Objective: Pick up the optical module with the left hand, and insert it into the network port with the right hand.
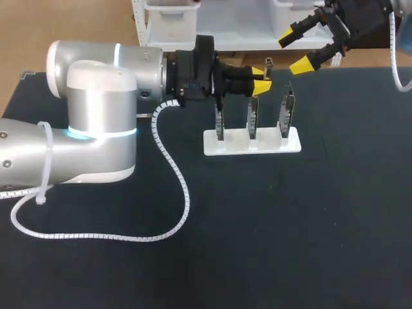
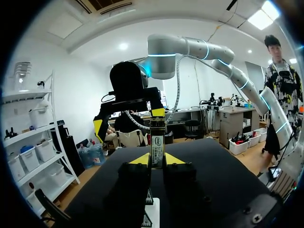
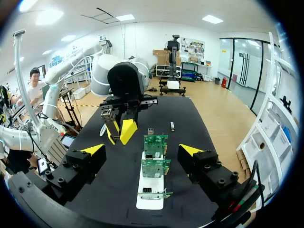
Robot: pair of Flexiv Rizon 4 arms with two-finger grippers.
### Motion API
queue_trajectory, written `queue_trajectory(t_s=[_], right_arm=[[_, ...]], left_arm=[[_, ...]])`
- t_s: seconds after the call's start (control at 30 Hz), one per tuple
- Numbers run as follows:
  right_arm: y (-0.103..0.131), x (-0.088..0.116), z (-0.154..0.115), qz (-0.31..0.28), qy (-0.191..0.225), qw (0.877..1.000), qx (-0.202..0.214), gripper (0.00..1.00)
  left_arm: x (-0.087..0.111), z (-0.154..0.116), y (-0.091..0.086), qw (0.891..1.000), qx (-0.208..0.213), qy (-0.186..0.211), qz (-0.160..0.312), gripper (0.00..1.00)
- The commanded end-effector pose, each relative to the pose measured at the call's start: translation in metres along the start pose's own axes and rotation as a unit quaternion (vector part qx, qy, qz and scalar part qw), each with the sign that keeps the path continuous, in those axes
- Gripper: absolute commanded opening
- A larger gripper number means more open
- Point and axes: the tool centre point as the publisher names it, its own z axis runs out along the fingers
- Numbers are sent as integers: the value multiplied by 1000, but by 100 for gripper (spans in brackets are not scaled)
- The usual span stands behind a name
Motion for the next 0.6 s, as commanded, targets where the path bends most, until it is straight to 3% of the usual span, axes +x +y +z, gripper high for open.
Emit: queue_trajectory(t_s=[0.03,0.4,0.6], right_arm=[[1,-1,-1,-1,0,1000,3,100],[31,-10,-24,-15,11,1000,10,100],[53,-22,-13,-26,2,1000,1,100]], left_arm=[[0,0,-1,1000,-2,0,0,0],[0,0,-1,1000,-2,0,0,0],[0,0,-1,1000,-2,0,0,0]])
